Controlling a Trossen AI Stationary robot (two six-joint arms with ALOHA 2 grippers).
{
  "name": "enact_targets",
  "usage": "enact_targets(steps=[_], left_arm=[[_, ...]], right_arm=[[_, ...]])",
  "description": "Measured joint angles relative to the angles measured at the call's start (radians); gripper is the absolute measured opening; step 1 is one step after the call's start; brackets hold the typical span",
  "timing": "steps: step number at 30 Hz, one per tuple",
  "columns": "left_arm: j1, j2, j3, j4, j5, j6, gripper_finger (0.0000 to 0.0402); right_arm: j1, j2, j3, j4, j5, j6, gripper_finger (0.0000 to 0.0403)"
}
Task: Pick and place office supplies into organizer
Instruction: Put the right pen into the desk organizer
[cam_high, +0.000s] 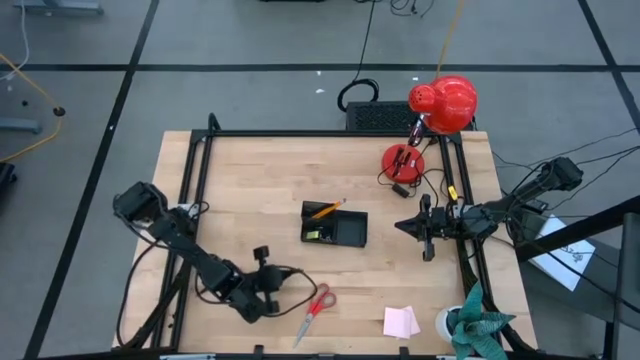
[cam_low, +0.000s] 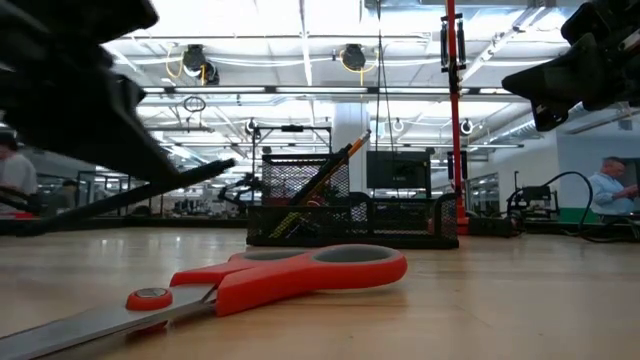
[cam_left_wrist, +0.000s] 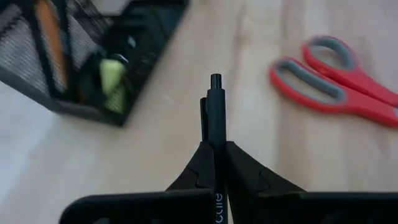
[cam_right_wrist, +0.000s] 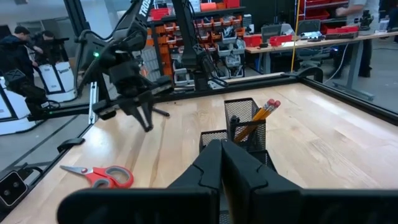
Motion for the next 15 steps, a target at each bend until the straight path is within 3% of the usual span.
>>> enact_targets(steps=[4,9,15], left_arm=[[0.046,0.0,0.0,0.106,-0.082,0.164,0.0016],[0.174,-0.009,0.001,0.397,-0.104,0.555,0.0011],[0.406,-0.015,0.003,0.799,0.244,0.944,0.0011]], right_arm=[[0.0,0.002,0.0,0.0,0.0,0.0,0.0004],[0.0,0.002,0.0,0.002,0.0,0.0,0.0004],[0.0,0.002,0.0,0.001,0.0,0.0,0.0004]])
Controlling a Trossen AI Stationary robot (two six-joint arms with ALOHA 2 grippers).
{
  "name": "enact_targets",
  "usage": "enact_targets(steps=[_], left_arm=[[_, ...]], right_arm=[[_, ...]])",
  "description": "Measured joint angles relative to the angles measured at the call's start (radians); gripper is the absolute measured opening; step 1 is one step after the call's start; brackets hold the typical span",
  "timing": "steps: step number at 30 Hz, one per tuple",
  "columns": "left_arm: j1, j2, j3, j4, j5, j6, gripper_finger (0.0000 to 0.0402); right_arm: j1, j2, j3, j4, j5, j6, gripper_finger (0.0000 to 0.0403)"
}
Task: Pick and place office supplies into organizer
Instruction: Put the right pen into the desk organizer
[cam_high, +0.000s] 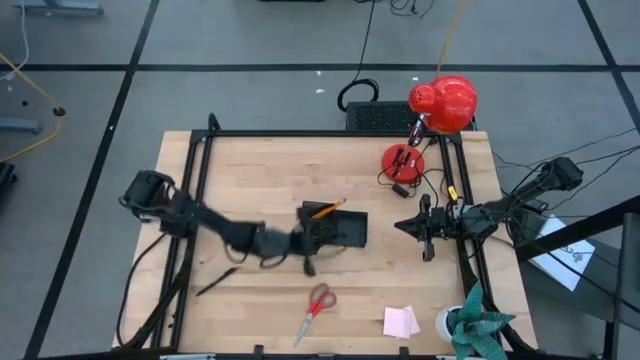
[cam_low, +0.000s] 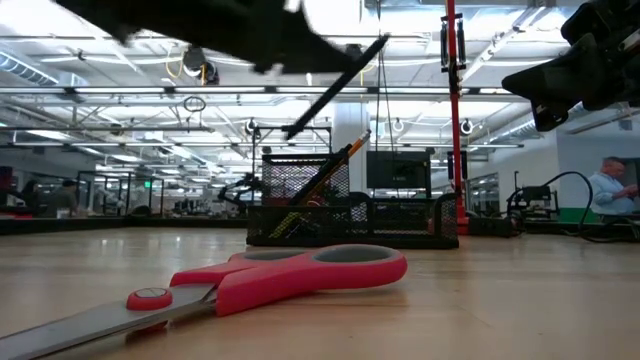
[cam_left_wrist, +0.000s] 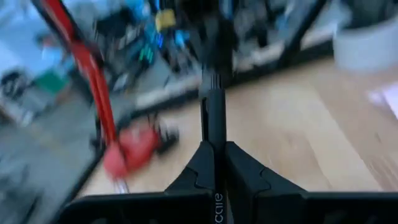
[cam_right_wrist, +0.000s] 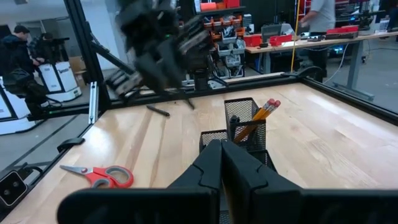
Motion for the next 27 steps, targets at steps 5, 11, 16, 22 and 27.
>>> enact_targets(steps=[5,11,16,22,27], left_arm=[[0.172,-0.002,0.0,0.115,0.292,0.038,0.0007],[0.292,-0.001,0.0,0.11,0.502,0.011,0.0014],[0.354,-0.002,-0.007,0.085,0.597,0.018,0.0007],[0.434,-0.002,-0.102,0.11,0.656,-0.042,0.0013],[0.453,-0.002,-0.156,0.214,0.727,-0.074,0.0008]], right_arm=[[0.002,0.0,0.0,-0.003,0.0,0.015,0.0004],[0.002,0.0,0.0,-0.015,0.0,0.019,0.0004],[0.002,0.0,0.0,-0.022,-0.001,0.019,0.0004],[0.002,0.0,0.0,-0.025,-0.001,0.031,0.0004],[0.002,0.0,0.0,-0.021,-0.001,0.032,0.0004]])
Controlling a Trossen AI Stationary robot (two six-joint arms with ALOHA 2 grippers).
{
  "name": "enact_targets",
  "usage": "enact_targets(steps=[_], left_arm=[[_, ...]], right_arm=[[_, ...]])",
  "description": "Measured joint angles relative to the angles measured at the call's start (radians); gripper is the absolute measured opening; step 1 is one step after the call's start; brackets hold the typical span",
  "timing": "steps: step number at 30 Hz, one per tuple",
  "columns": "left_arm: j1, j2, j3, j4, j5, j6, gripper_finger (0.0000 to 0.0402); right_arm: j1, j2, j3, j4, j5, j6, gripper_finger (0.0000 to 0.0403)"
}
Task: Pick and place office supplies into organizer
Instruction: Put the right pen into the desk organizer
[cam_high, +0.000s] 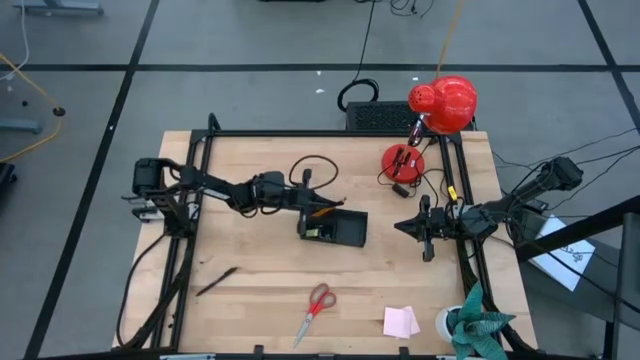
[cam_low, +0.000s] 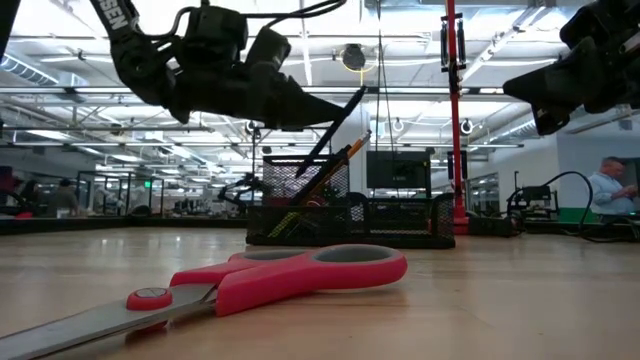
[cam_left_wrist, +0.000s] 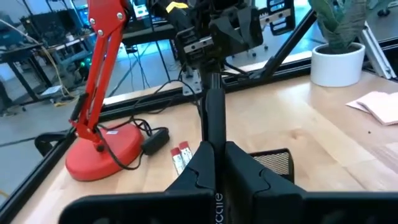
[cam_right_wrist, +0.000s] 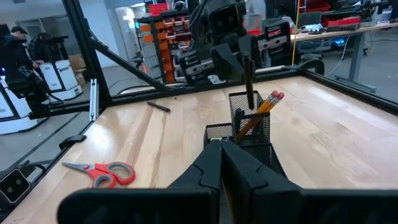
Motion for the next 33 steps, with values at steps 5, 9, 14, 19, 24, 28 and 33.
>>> enact_targets(steps=[5,9,14,19,24,28,33], left_arm=[[-0.013,0.0,-0.003,0.006,0.0,0.006,0.0009],[-0.035,0.0,-0.003,0.006,-0.005,0.022,0.0008],[-0.031,0.0,-0.003,0.002,-0.011,0.03,0.0012],[-0.025,0.0,-0.002,-0.01,-0.006,0.027,0.0008],[-0.025,0.001,-0.002,-0.017,-0.02,0.038,0.004],[-0.024,0.001,-0.002,-0.018,-0.042,0.018,0.0045],[-0.022,0.002,-0.002,-0.043,-0.067,-0.004,0.0047]], right_arm=[[0.0,0.0,0.0,0.008,0.002,-0.002,0.0004],[0.0,0.0,0.0,0.017,0.002,-0.002,0.0004],[0.0,0.0,0.0,0.023,0.003,-0.002,0.0004],[0.0,0.0,0.0,0.023,0.004,-0.002,0.0004],[0.0,0.0,0.0,0.023,0.004,0.0,0.0004],[0.0,0.0,0.0,0.022,0.004,0.0,0.0004],[0.0,0.0,0.0,0.022,0.004,0.001,0.0004]])
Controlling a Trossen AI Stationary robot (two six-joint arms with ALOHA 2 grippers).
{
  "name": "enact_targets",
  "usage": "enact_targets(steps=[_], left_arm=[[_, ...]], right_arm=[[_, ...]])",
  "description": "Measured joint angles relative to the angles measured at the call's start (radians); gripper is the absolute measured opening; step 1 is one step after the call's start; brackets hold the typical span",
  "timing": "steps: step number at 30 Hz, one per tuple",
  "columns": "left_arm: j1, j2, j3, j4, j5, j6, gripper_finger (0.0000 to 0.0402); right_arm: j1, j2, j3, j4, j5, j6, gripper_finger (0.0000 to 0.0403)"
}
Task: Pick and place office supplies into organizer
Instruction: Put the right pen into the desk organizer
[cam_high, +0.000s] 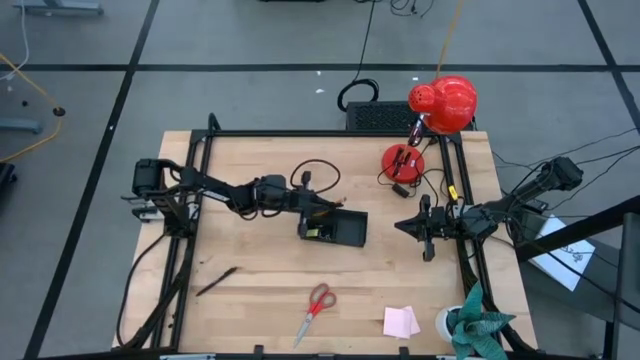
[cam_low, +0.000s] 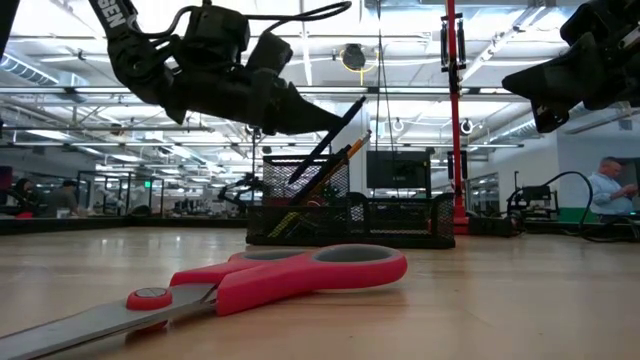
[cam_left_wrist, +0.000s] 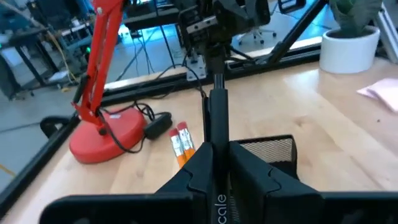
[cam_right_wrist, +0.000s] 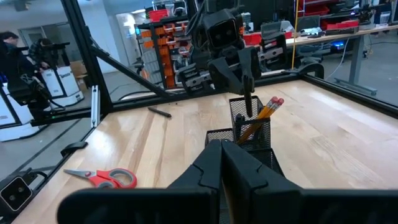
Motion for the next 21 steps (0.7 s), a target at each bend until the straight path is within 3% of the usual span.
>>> enact_targets(steps=[4,9,18,21], left_arm=[[0.011,0.0,0.0,0.018,-0.01,-0.116,0.0046],[-0.01,0.0,0.001,0.023,-0.027,-0.139,0.0029],[-0.108,0.0,0.001,-0.072,-0.269,-0.076,0.0025],[-0.108,0.0,0.001,-0.083,-0.29,-0.084,0.0035]], right_arm=[[0.0,0.0,0.0,0.0,0.0,0.0,0.0004],[0.0,0.0,0.0,0.0,0.0,0.0,0.0004],[0.0,0.0,0.0,-0.021,-0.003,0.033,0.0004],[0.0,0.0,0.0,-0.039,-0.003,0.053,0.0004]])
